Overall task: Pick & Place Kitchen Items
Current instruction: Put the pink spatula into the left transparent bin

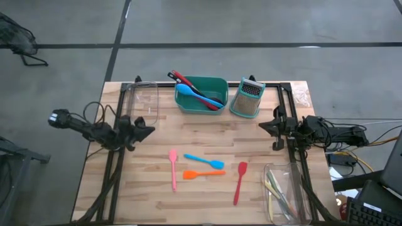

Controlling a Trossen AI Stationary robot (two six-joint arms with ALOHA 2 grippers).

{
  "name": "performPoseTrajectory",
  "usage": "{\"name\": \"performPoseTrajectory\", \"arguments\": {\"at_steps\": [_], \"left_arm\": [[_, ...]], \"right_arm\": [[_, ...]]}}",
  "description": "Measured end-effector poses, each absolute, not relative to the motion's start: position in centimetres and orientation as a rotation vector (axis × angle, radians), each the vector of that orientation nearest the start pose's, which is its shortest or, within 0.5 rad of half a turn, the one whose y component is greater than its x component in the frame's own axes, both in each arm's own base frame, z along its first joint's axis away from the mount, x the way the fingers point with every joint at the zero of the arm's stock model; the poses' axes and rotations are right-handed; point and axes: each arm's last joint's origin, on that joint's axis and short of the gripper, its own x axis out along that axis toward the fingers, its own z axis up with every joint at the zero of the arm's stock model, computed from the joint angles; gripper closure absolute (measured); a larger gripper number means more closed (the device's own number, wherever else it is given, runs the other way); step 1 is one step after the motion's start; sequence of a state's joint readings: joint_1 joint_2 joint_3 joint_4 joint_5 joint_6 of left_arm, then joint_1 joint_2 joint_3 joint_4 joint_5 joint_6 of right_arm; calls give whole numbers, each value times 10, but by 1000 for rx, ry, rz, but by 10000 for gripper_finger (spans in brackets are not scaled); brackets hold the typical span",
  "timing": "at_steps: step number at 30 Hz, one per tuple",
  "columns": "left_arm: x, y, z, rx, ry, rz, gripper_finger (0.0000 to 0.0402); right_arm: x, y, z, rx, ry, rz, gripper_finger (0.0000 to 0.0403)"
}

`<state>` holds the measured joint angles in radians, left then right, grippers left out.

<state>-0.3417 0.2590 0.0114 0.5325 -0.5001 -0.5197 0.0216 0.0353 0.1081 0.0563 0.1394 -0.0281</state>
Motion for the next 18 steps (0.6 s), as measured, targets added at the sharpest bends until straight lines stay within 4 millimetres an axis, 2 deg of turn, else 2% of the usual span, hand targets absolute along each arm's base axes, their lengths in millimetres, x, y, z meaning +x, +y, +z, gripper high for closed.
{"name": "performPoseTrajectory", "arguments": {"at_steps": [4,8,14,18], "left_arm": [[109,-29,191,-650,-234,38,390],[116,-35,185,-688,-161,112,384],[140,-48,208,-640,-79,156,337],[166,-60,224,-556,75,224,296]], "right_arm": [[92,-2,203,-18,-127,-120,394],[92,-2,203,-19,-127,-120,394],[92,-2,203,-18,-127,-120,394],[92,-2,203,-18,-127,-120,394]]}}
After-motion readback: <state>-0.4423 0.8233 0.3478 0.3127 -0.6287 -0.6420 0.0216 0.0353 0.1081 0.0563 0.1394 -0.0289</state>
